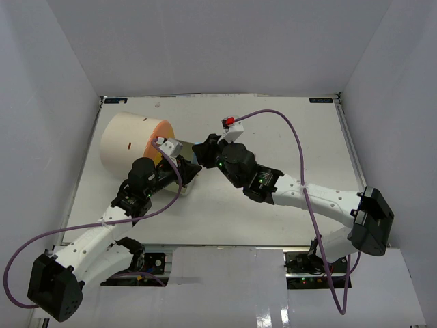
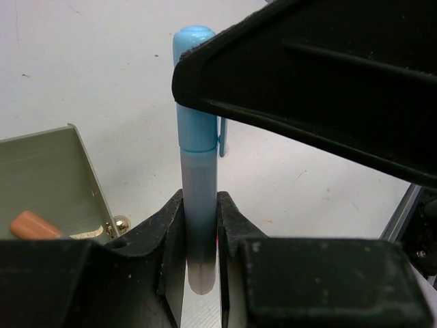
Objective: Sort the stationery into containers
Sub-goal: Close the pen cap on the pen.
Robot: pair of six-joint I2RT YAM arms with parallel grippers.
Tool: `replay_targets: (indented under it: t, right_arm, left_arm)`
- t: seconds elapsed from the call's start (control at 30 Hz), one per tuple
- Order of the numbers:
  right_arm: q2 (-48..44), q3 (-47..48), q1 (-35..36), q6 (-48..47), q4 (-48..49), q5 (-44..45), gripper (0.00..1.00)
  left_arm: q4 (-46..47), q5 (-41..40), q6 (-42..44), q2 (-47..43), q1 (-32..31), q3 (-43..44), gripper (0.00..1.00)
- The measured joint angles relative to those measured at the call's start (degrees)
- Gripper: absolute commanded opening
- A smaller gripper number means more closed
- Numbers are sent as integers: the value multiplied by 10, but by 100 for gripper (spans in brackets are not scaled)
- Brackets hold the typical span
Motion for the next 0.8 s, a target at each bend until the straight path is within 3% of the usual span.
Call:
replay_targets:
  t: [0.23, 0.8]
  right_arm:
    - [9, 3, 0, -6, 2, -5, 17]
    - [9, -13, 0, 15, 12, -9, 13]
  left_arm:
    - [0, 0, -7, 3, 3, 0, 0]
    - [-10, -4, 0, 7, 6, 2, 0]
